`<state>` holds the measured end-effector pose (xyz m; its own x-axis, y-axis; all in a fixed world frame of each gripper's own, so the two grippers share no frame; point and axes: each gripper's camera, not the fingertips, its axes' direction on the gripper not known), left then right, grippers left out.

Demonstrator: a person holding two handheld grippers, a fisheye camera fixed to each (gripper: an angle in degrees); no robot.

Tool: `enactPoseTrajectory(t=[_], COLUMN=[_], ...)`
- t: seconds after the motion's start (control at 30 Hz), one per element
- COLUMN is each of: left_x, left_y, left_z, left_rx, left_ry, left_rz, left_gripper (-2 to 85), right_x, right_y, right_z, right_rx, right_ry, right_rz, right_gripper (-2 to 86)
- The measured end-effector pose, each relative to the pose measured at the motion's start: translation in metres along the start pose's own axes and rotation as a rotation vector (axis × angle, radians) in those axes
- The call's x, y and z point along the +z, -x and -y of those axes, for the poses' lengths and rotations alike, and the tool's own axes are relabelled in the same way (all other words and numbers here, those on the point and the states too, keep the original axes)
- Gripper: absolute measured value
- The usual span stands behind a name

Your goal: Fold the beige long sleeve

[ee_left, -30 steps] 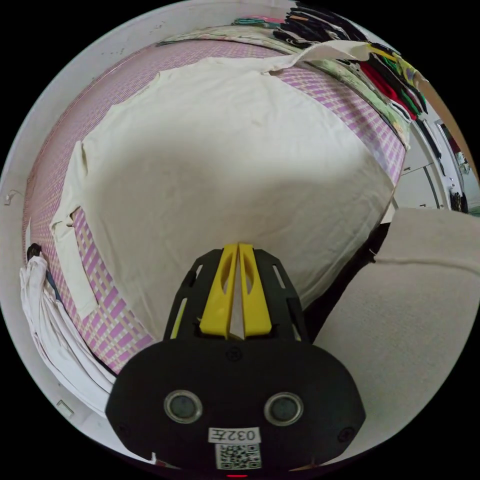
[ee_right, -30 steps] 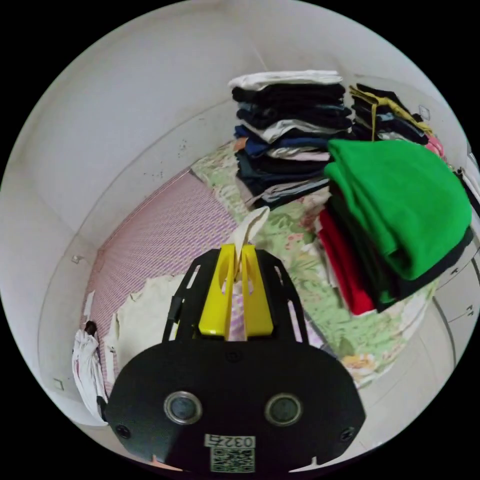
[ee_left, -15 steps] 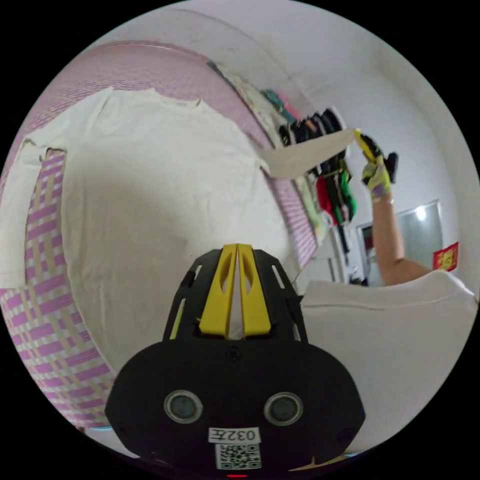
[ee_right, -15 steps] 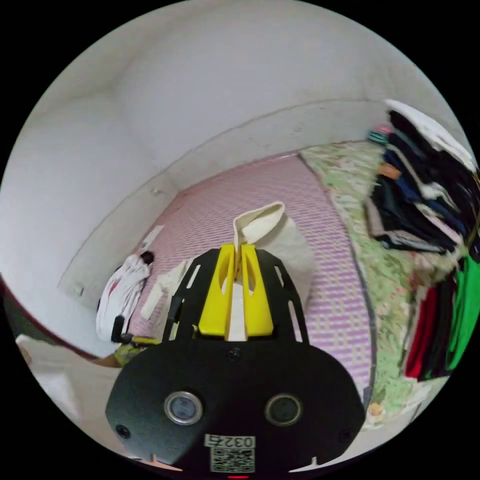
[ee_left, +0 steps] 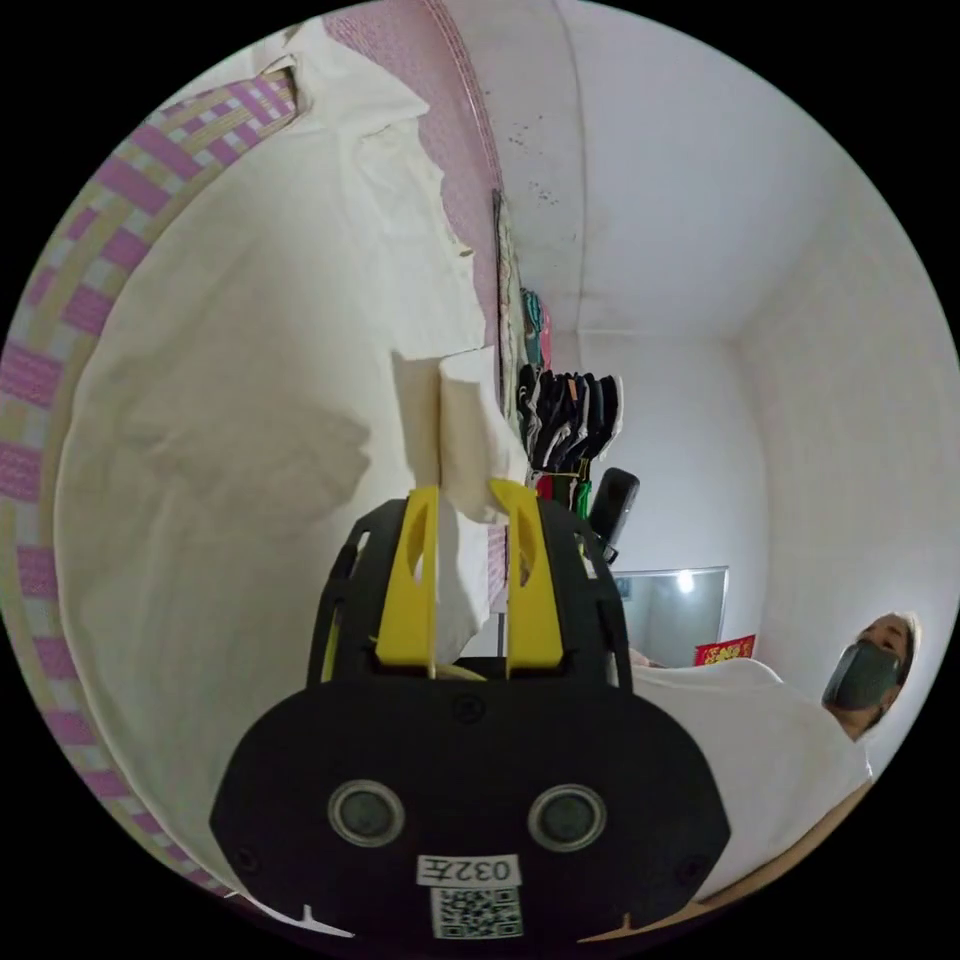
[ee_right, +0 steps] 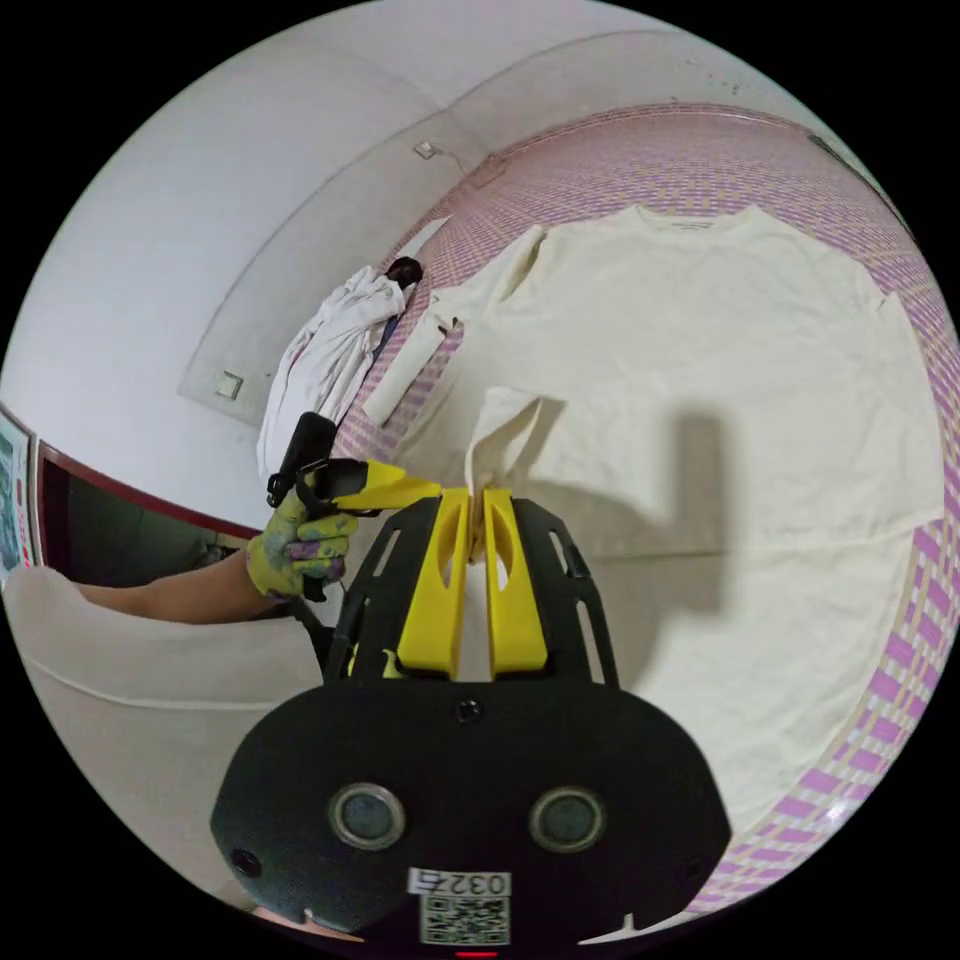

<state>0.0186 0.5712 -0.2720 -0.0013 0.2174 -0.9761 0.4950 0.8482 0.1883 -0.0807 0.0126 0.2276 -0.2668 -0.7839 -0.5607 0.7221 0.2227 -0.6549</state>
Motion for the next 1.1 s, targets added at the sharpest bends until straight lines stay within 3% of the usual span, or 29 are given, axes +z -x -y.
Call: enactPoseTrajectory(t=[0.13, 0.33, 0.53, 0.73, 0.93, 1.1], left_x=[0.006, 0.010, 0.014, 0.017, 0.018, 0.072], left_y=[0.006, 0.025, 0.028, 0.030, -0.016, -0.145], left_z=[0.019, 0.042, 0.051, 0.049, 0.077, 0.155], left_rx=[-0.002, -0.033, -0.024, -0.044, 0.077, 0.315], left_ry=[0.008, 0.032, 0.072, 0.082, 0.023, 0.079], left_rz=[-0.007, -0.003, 0.143, 0.257, -0.045, -0.157], left_gripper=[8.2, 9.8, 7.7, 0.3, -1.1, -1.1], right_x=[0.005, -0.001, -0.080, -0.152, -0.178, -0.171], right_y=[0.021, 0.030, -0.023, -0.061, -0.073, -0.065], right_z=[0.003, -0.002, -0.091, -0.222, -0.309, -0.330], right_rx=[-0.067, -0.103, 0.153, 0.459, 0.643, 0.651], right_ry=[0.007, 0.080, -0.123, -0.302, -0.370, -0.365], right_rz=[-0.039, 0.066, -0.005, -0.171, -0.178, -0.150], right_gripper=[2.3, 7.3, 6.4, 6.5, 8.3, 9.0])
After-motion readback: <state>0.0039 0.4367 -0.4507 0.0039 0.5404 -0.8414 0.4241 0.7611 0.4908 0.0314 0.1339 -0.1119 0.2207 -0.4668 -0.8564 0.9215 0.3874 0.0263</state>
